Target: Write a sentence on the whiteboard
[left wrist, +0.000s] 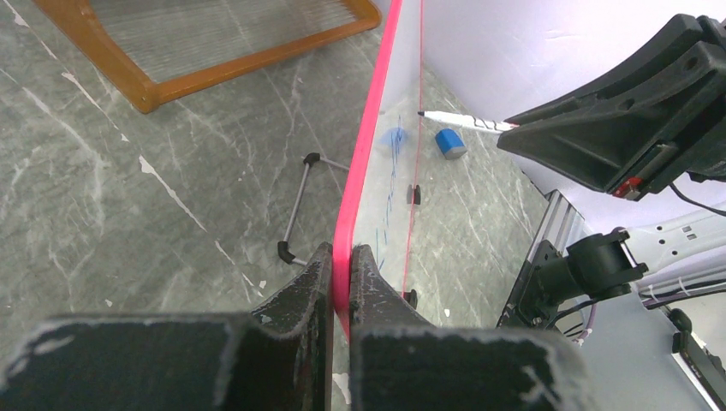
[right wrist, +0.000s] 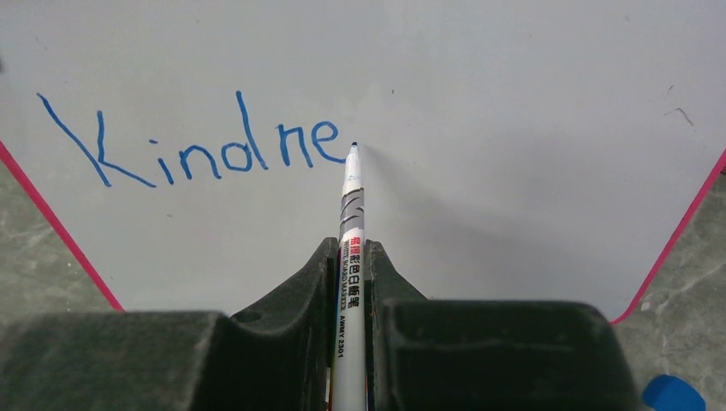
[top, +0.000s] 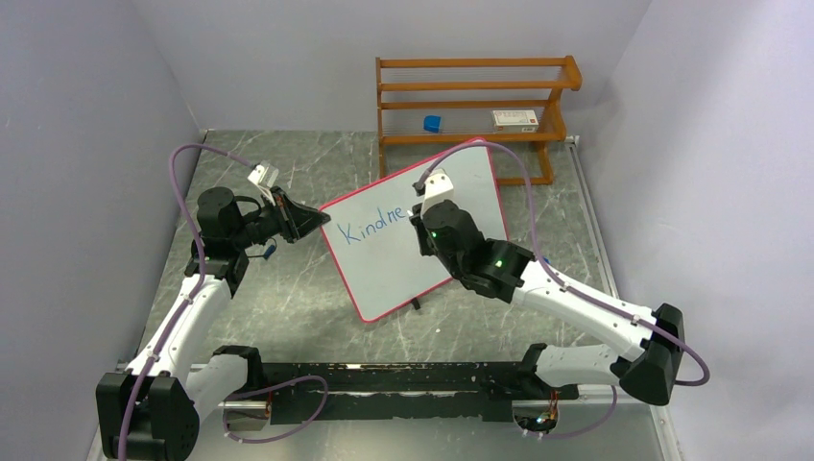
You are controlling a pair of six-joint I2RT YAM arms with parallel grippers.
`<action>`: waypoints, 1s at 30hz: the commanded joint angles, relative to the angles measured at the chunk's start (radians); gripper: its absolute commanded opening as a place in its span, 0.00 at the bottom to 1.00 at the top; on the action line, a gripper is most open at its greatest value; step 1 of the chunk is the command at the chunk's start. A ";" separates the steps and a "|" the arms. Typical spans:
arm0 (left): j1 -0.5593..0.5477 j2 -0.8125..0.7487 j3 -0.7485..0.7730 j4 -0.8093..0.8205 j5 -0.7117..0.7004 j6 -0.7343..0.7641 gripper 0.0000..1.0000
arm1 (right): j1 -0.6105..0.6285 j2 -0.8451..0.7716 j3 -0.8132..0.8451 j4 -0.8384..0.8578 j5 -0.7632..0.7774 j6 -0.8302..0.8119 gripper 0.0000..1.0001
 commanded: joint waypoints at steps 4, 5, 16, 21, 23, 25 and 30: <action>-0.002 0.020 -0.002 -0.050 -0.017 0.050 0.05 | -0.035 -0.005 -0.002 0.056 0.008 -0.010 0.00; -0.002 0.021 -0.002 -0.050 -0.018 0.050 0.05 | -0.038 0.000 0.000 0.058 0.004 -0.010 0.00; -0.002 0.022 0.000 -0.051 -0.017 0.051 0.05 | -0.056 0.029 0.000 0.094 -0.021 -0.016 0.00; -0.002 0.022 0.000 -0.052 -0.017 0.053 0.05 | -0.058 0.043 0.004 0.095 -0.031 -0.017 0.00; -0.002 0.023 0.000 -0.051 -0.016 0.051 0.05 | -0.060 0.045 0.005 0.095 -0.032 -0.018 0.00; -0.002 0.022 0.000 -0.053 -0.017 0.052 0.05 | -0.060 0.047 0.005 0.098 -0.034 -0.018 0.00; -0.002 0.020 0.000 -0.053 -0.019 0.052 0.05 | -0.060 0.037 0.004 0.111 -0.057 -0.022 0.00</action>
